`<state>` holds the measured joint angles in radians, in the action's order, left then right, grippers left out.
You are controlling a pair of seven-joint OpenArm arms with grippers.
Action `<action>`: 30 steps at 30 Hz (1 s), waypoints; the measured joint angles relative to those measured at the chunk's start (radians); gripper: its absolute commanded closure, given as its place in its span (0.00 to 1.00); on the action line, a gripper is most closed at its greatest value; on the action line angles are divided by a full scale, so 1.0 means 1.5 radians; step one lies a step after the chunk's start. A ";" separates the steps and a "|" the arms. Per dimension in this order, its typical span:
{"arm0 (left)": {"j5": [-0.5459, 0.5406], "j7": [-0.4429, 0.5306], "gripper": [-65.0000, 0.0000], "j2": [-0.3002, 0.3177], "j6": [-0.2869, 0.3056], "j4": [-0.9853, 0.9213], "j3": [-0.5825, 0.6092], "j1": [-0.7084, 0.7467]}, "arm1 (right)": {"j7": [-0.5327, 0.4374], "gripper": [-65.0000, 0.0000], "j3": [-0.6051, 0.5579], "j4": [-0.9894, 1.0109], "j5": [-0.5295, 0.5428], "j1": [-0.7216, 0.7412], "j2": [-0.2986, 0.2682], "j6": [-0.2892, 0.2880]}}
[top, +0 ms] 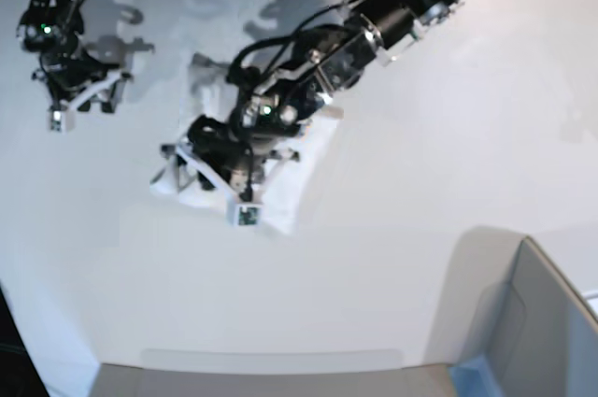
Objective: Layout the t-shirt on the table in an organized manner, then fold the t-shirt properly
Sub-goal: 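Drag the bundle edge with the left gripper toward the right gripper, then move both grippers to opposite sides of the white shirt bundle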
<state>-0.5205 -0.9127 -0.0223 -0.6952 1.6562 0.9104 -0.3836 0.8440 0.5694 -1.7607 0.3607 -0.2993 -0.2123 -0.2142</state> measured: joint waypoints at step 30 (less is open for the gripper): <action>-0.015 -0.014 0.85 -0.034 0.000 -0.046 0.125 -0.020 | -0.001 0.59 0.019 -0.087 0.128 -0.002 -0.025 0.001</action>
<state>-0.5430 -0.9333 -0.0727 -0.6949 1.5875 1.0977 -0.4137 0.8433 0.5972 -1.8908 0.5533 -0.3016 -0.2497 -0.2131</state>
